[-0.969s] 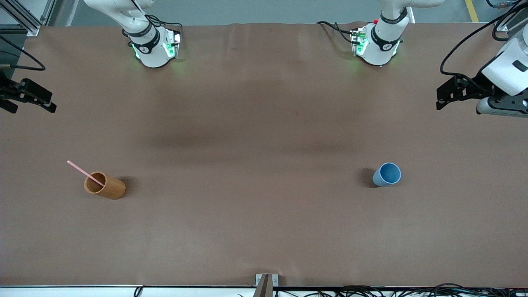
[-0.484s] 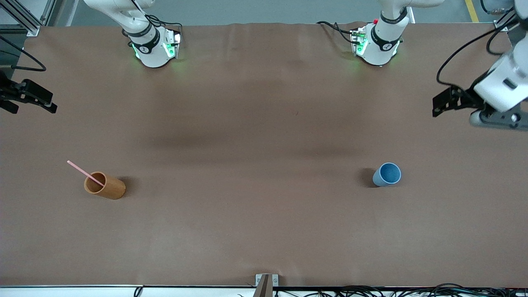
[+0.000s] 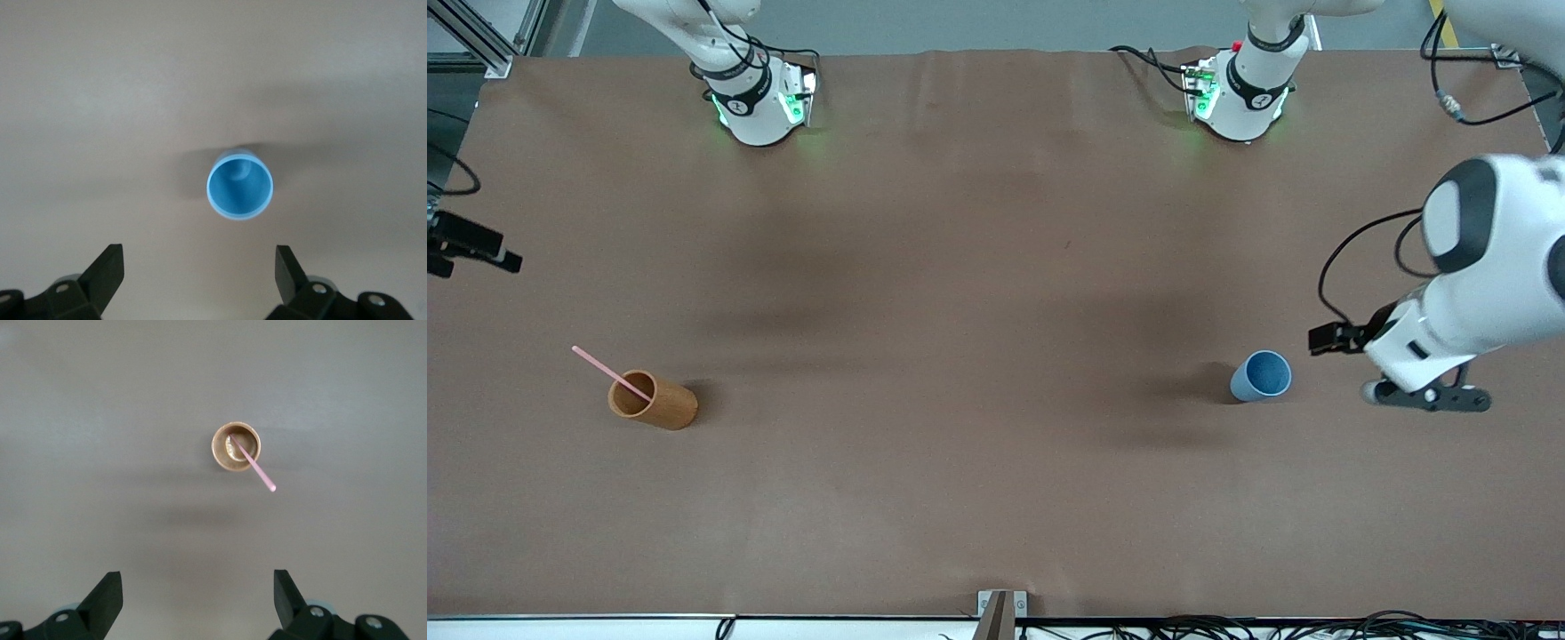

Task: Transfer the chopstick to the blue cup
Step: 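Reach the left gripper to the blue cup while the right gripper reaches the chopstick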

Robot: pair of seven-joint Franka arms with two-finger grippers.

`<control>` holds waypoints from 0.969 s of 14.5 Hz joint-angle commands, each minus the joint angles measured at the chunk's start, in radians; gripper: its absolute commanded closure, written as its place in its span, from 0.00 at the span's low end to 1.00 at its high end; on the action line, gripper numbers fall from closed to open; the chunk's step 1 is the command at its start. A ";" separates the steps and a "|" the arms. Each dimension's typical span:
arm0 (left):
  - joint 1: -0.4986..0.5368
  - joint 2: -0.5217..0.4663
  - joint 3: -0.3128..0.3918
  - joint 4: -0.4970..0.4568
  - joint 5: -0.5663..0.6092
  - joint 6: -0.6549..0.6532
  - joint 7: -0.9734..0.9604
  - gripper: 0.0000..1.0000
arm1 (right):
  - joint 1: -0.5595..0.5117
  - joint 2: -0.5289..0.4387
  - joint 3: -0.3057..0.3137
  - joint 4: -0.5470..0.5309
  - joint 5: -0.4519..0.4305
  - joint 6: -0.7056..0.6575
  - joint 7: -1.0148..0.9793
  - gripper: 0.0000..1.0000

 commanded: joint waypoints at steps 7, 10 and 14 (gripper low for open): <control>-0.004 0.077 -0.001 -0.215 0.003 0.265 -0.001 0.07 | -0.137 0.178 0.012 -0.182 0.255 0.255 -0.358 0.05; -0.004 0.117 -0.001 -0.219 0.002 0.314 -0.010 0.46 | -0.136 0.185 0.012 -0.294 0.329 0.372 -0.480 0.13; -0.004 0.126 -0.001 -0.225 0.002 0.337 -0.009 1.00 | -0.154 0.188 0.012 -0.303 0.344 0.372 -0.523 0.38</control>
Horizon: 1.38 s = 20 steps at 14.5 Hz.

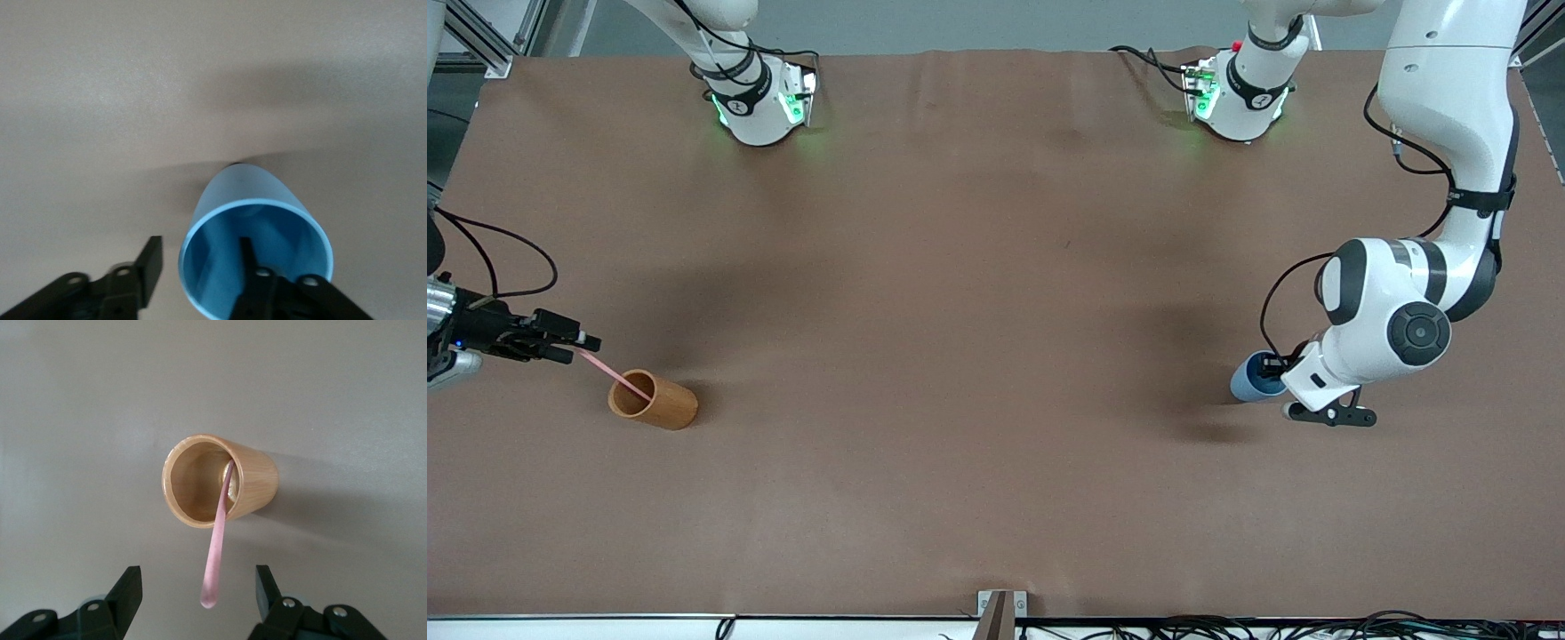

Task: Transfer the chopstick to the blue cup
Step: 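Grasp the blue cup with the left gripper while the right gripper grasps the chopstick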

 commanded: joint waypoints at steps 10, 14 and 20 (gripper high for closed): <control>-0.023 -0.075 -0.176 0.243 0.011 -0.294 -0.370 1.00 | -0.025 -0.023 0.012 -0.029 0.064 0.013 -0.029 0.89; -0.095 -0.006 -0.333 0.306 0.023 -0.305 -0.733 1.00 | -0.014 -0.040 0.012 -0.007 0.067 -0.025 0.004 0.97; -0.270 0.146 -0.338 0.384 0.043 -0.198 -1.072 0.99 | 0.037 -0.044 0.018 0.187 -0.109 -0.128 0.113 0.97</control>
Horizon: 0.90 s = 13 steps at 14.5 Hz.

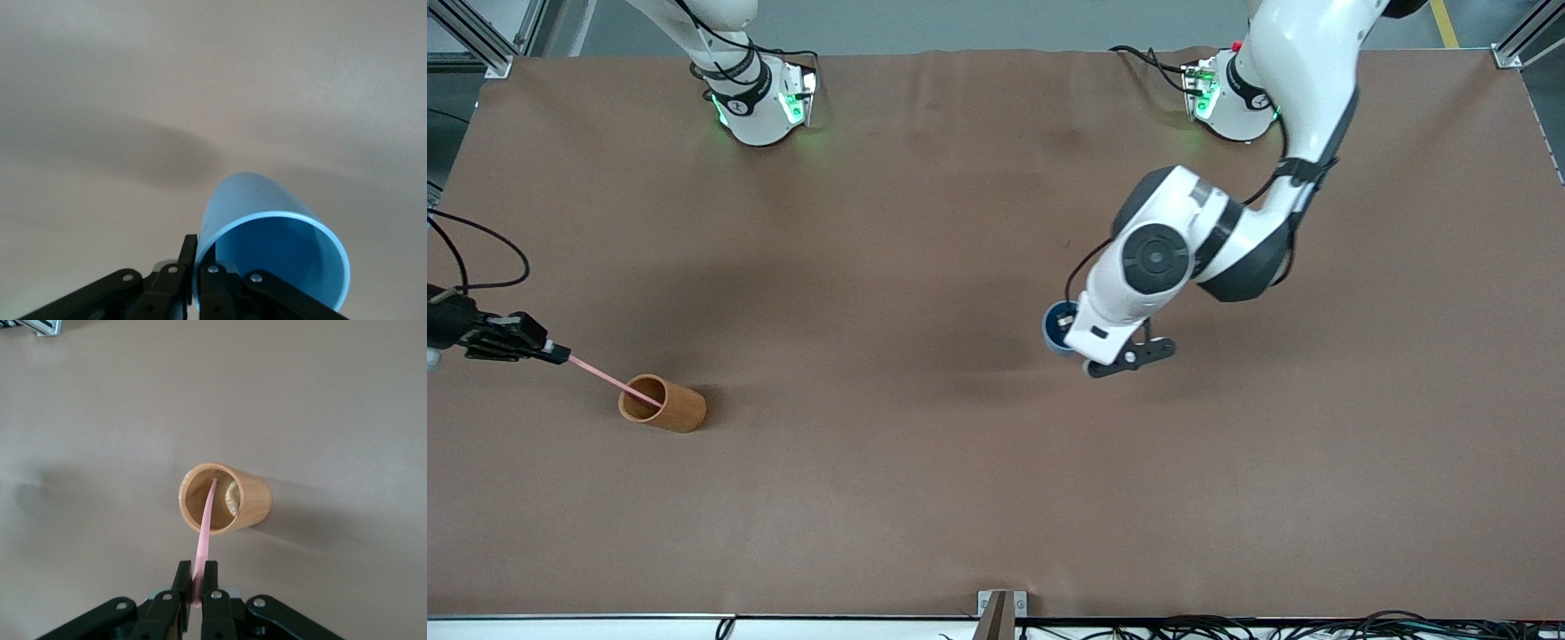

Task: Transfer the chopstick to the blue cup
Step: 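Grasp the blue cup with the left gripper while the right gripper grasps the chopstick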

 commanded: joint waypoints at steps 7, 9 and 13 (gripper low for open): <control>-0.040 0.132 -0.069 0.049 0.134 0.143 -0.254 0.99 | 0.250 -0.059 0.008 0.273 -0.405 -0.304 0.481 0.95; -0.044 0.147 -0.069 0.046 0.137 0.181 -0.254 0.99 | 0.345 -0.104 0.006 0.273 -0.446 -0.310 0.596 0.95; -0.044 0.160 -0.067 0.038 0.148 0.221 -0.260 0.91 | 0.571 -0.139 0.008 0.274 -0.556 -0.310 0.883 0.95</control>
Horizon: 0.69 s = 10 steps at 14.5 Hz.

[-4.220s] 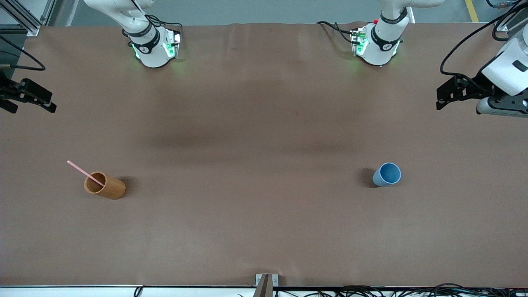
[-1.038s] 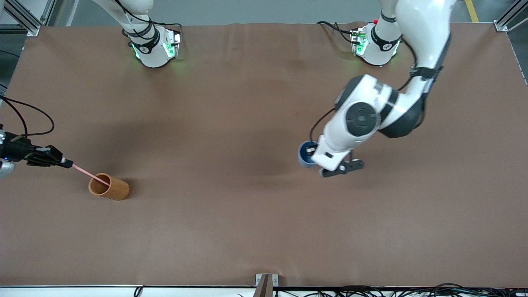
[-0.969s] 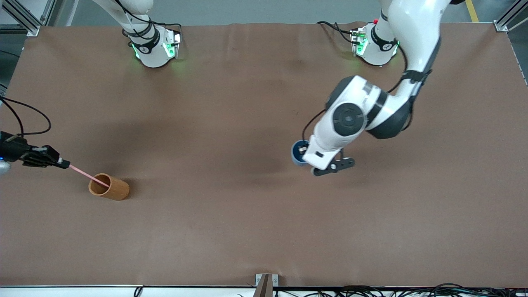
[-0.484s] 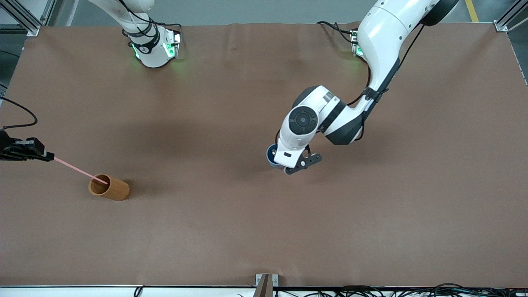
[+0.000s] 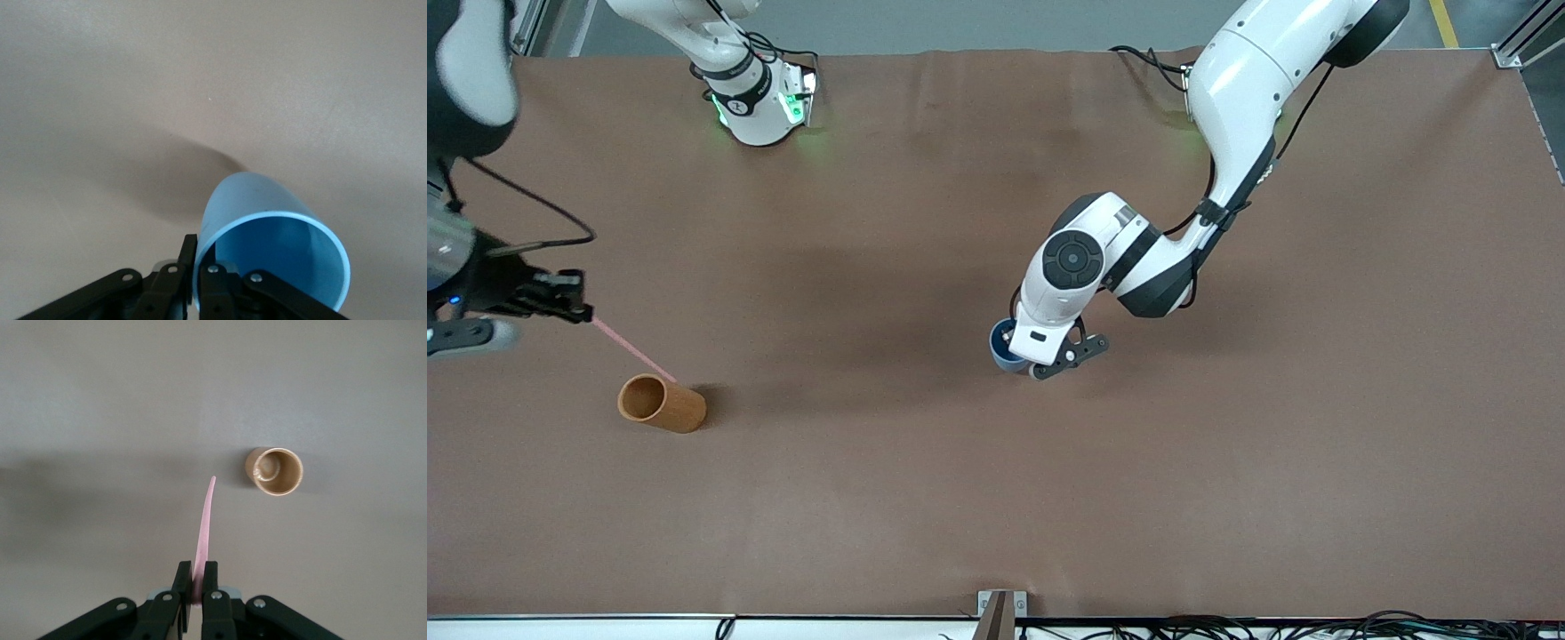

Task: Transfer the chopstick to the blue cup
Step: 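Set the blue cup mid-table while the right gripper carries the chopstick over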

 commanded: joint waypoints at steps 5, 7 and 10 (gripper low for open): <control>0.009 -0.013 -0.006 0.020 0.029 -0.018 -0.008 0.00 | 0.345 -0.025 -0.010 -0.012 -0.070 -0.001 0.534 0.95; 0.054 -0.105 -0.005 0.020 0.032 -0.143 0.081 0.00 | 0.416 -0.020 -0.006 0.000 -0.064 0.006 0.664 0.95; 0.133 -0.257 0.017 0.022 0.014 -0.312 0.342 0.00 | 0.531 -0.010 -0.003 0.021 -0.064 0.040 0.850 0.95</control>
